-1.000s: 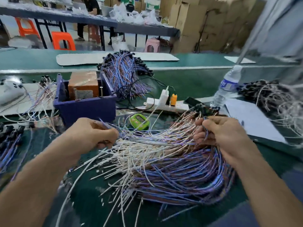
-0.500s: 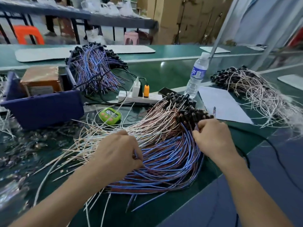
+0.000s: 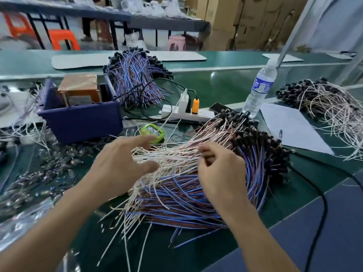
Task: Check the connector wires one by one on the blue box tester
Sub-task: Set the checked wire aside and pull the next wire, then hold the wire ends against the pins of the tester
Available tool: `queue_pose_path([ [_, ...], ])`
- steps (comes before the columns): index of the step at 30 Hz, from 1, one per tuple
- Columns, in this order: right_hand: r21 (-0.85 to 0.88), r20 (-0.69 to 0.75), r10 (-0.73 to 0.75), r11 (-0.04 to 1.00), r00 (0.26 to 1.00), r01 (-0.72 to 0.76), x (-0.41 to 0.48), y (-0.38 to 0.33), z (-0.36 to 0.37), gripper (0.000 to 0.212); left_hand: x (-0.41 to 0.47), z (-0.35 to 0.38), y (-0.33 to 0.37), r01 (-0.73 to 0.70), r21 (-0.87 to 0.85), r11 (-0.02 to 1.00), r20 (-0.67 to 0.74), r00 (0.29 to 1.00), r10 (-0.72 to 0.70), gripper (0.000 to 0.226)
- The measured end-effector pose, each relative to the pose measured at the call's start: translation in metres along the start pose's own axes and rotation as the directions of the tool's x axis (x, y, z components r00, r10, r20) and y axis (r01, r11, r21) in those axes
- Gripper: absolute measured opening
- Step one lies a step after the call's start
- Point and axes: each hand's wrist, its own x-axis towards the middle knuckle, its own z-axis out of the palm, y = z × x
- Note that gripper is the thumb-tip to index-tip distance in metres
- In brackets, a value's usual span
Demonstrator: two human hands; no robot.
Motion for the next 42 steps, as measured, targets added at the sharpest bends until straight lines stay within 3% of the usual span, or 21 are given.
queue_pose_path([
  [2, 0.105, 0.076, -0.092, 0.991, 0.993, 0.084, -0.005, -0.024, 0.026, 0.021, -0.002, -0.01, -0.012, 0.078, -0.108, 0.991, -0.051, 0.995, -0.084, 0.025],
  [4, 0.188, 0.133, -0.169, 0.972, 0.977, 0.142, -0.008, -0.051, 0.051, 0.02, -0.006, -0.019, -0.025, 0.125, -0.149, 0.981, -0.079, 0.987, -0.138, 0.005],
  [6, 0.249, 0.184, -0.24, 0.949, 0.953, 0.191, -0.011, -0.079, 0.077, 0.019, -0.015, -0.031, -0.038, 0.18, -0.143, 0.973, -0.106, 0.975, -0.196, 0.007],
  [11, 0.335, 0.325, -0.33, 0.917, 0.886, 0.218, -0.014, -0.14, 0.132, 0.017, -0.044, -0.064, -0.082, 0.334, -0.155, 0.93, -0.234, 0.902, -0.363, 0.036],
  [17, 0.33, 0.562, -0.361, 0.923, 0.744, 0.198, -0.017, -0.191, 0.188, 0.02, -0.075, -0.099, -0.142, 0.547, -0.104, 0.831, -0.458, 0.715, -0.528, 0.015],
  [19, 0.299, 0.619, -0.35, 0.933, 0.703, 0.2, -0.015, -0.202, 0.206, 0.023, -0.081, -0.106, -0.16, 0.591, -0.049, 0.805, -0.558, 0.652, -0.513, 0.016],
  [22, 0.312, 0.707, -0.3, 0.945, 0.64, 0.099, -0.013, -0.214, 0.229, 0.028, -0.086, -0.106, -0.179, 0.601, 0.055, 0.798, -0.732, 0.568, -0.377, 0.021],
  [25, 0.326, 0.742, -0.268, 0.945, 0.615, 0.019, -0.013, -0.225, 0.249, 0.032, -0.082, -0.098, -0.196, 0.635, 0.085, 0.768, -0.703, 0.584, -0.405, 0.035],
  [30, 0.282, 0.688, -0.221, 0.959, 0.691, 0.027, -0.007, -0.254, 0.275, 0.028, -0.078, -0.092, -0.209, 0.637, 0.112, 0.762, -0.634, 0.636, -0.439, 0.041],
  [33, 0.229, 0.682, -0.202, 0.972, 0.703, 0.057, -0.004, -0.269, 0.289, 0.009, -0.079, -0.094, -0.212, 0.608, 0.069, 0.791, -0.643, 0.633, -0.431, 0.042],
  [38, 0.071, 0.72, -0.158, 0.985, 0.675, 0.155, 0.004, -0.286, 0.304, 0.034, -0.079, -0.1, -0.212, 0.596, -0.074, 0.799, -0.676, 0.559, -0.48, 0.038],
  [42, 0.076, 0.736, -0.131, 0.991, 0.664, 0.111, 0.006, -0.285, 0.301, 0.017, -0.079, -0.104, -0.213, 0.552, -0.257, 0.793, -0.672, 0.488, -0.557, 0.036],
])
